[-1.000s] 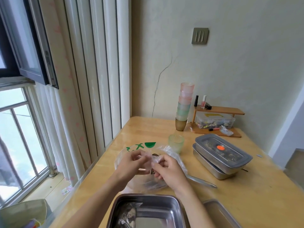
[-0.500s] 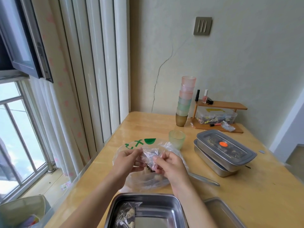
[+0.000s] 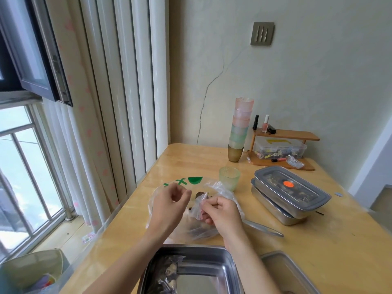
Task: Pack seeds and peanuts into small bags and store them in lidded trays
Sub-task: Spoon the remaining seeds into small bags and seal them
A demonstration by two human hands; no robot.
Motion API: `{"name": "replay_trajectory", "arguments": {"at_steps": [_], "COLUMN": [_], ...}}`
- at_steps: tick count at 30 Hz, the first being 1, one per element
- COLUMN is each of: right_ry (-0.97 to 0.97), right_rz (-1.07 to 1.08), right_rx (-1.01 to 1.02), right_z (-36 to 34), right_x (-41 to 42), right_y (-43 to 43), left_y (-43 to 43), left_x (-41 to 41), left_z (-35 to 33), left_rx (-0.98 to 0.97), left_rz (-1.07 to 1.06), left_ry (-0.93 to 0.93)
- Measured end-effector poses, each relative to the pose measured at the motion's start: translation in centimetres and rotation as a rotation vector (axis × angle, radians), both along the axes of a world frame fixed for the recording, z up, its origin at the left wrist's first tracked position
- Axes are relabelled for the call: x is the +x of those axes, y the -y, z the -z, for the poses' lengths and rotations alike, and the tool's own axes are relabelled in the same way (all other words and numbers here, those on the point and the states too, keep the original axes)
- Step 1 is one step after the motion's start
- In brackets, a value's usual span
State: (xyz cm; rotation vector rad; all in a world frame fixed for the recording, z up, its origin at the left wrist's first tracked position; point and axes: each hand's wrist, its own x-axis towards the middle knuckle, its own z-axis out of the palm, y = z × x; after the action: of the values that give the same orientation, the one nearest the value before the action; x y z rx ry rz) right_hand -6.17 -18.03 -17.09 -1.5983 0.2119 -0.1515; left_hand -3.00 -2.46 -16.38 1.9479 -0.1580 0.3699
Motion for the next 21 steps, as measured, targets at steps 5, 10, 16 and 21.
{"name": "replay_trajectory", "arguments": {"at_steps": [5,10,16,21], "right_ry": [0.078,0.131,0.099,0.134], "right_rz": [-0.022,-0.025,0.002,0.022], "right_rx": [-0.248,-0.353,-0.330,-0.392], "right_z": [0.3,0.4,0.2,0.5], "right_x": [0.1,-0.1,-0.3,-0.3], "right_y": [-0.1,-0.1,0.0,0.0], "left_y": [1.1,1.2,0.7,0.9], "left_x": [-0.8,-0.8,-1.0,-1.2], "left_z": [-0.7,-0.7,-0.3,-0.7], "left_rx": [-0.022,-0.181,-0.187,-0.198], "left_rz": [0.256,0.234,0.204,0.230], "left_ry": [-0.170,-0.248,-0.250,-0.266]}}
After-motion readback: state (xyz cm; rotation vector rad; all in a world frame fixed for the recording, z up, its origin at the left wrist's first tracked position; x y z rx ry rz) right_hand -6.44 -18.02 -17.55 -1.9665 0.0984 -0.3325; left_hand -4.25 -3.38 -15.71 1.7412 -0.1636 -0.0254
